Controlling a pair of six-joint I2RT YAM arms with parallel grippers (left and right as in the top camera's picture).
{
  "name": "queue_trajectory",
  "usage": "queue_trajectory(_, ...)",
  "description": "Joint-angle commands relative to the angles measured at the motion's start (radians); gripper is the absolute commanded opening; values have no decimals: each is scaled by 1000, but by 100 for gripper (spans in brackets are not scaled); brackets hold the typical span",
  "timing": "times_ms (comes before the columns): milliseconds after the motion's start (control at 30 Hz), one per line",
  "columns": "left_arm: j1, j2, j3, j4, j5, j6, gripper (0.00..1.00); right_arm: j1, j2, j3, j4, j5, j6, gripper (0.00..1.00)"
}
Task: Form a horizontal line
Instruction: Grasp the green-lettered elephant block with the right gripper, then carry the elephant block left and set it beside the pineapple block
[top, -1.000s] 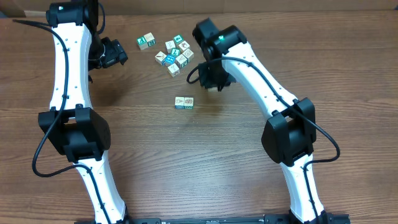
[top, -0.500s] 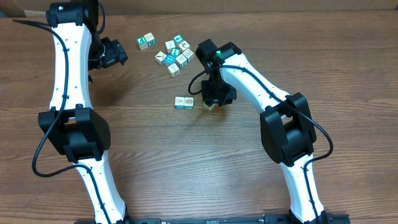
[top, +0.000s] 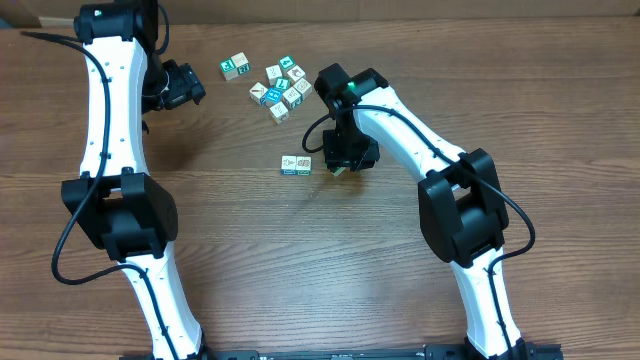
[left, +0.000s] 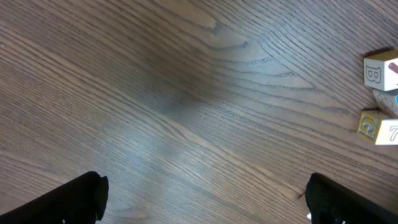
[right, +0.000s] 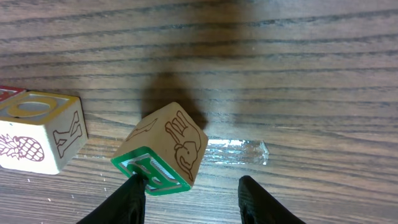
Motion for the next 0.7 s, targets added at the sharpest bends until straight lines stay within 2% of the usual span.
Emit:
queue_trajectory(0,-6,-1,4,1,2,-4,100,1,-2,46,-20,19,5,45)
queue_trajectory(233,-6,-1,4,1,2,-3,100,-6,-2,99,-41,19,8,49)
queue_trajectory(400,-6,-1,4,1,2,-3,99,-42,-2,98,-24,19,117,48)
queue_trajectory(500,-6,-1,4,1,2,-3,100,-71,-2,98,-6,21,153,34)
queue_trajectory(667,-7,-1,4,1,2,-4,100,-103,-2,95,-32,23,180,4)
